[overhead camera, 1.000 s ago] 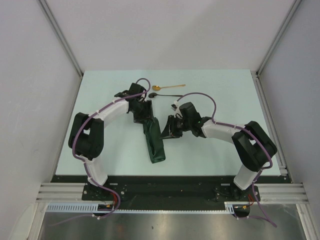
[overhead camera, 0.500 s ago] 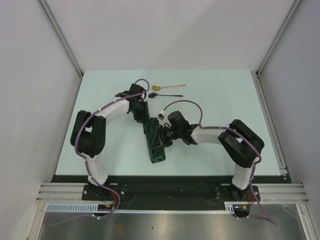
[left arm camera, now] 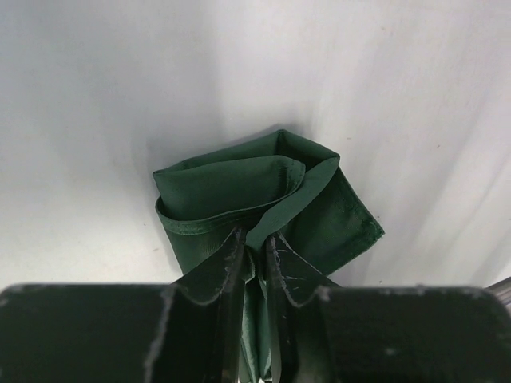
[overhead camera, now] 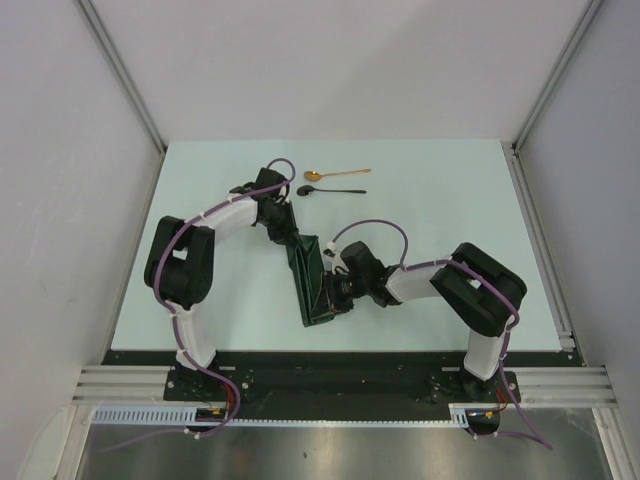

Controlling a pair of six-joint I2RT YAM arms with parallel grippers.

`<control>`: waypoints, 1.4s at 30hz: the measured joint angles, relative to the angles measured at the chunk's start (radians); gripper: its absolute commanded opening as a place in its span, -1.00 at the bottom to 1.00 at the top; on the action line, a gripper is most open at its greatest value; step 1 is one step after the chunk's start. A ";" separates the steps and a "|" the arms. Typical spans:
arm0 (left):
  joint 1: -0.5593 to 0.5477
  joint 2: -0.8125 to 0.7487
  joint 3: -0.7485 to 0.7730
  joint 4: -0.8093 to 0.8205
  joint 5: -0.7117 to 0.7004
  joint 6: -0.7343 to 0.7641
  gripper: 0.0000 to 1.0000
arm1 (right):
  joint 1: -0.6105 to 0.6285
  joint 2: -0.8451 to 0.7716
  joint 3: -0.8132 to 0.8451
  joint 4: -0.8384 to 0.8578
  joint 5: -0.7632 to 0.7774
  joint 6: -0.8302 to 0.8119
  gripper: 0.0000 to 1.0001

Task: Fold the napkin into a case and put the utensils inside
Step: Smooth out the 2/3-rectangle-folded napkin at the center of the board, then stuff the top corner of the smaller-rectangle-folded napkin into the folded napkin.

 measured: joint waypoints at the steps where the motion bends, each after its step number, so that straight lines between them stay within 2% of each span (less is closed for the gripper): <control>1: 0.000 0.000 0.000 0.003 0.004 -0.001 -0.59 | -0.002 -0.001 0.000 0.000 0.000 0.000 -0.50; 3: 0.000 0.000 0.000 0.007 0.008 -0.003 -0.59 | -0.006 -0.010 0.001 -0.013 0.000 -0.006 -0.36; 4: 0.000 0.000 0.000 0.010 0.009 -0.007 -0.59 | -0.011 -0.023 0.003 -0.031 0.004 -0.010 -0.22; 7: 0.001 0.000 0.000 0.015 0.010 -0.010 -0.58 | -0.043 -0.074 0.033 -0.100 0.026 -0.033 -0.06; 13: 0.001 0.000 0.000 0.019 0.014 -0.018 -0.58 | -0.158 -0.077 0.209 -0.191 0.096 -0.098 0.13; 18: 0.002 0.000 0.000 0.026 0.018 -0.025 -0.50 | -0.219 0.031 0.373 -0.218 0.116 -0.126 0.14; 21: 0.003 0.000 -0.001 0.026 0.023 -0.026 -0.37 | -0.225 0.121 0.457 -0.230 0.119 -0.131 0.10; 23: 0.004 0.000 -0.003 0.027 0.026 -0.028 -0.28 | -0.225 0.166 0.490 -0.240 0.120 -0.133 0.08; 28: 0.011 -0.008 -0.014 0.028 0.029 -0.030 -0.22 | -0.229 0.225 0.529 -0.274 0.121 -0.133 -0.04; 33: 0.034 -0.043 -0.042 0.034 0.033 -0.039 -0.22 | -0.239 0.249 0.550 -0.277 0.116 -0.133 -0.10; 42: 0.064 -0.080 -0.064 0.061 0.043 -0.070 -0.40 | -0.248 0.271 0.578 -0.275 0.101 -0.133 -0.12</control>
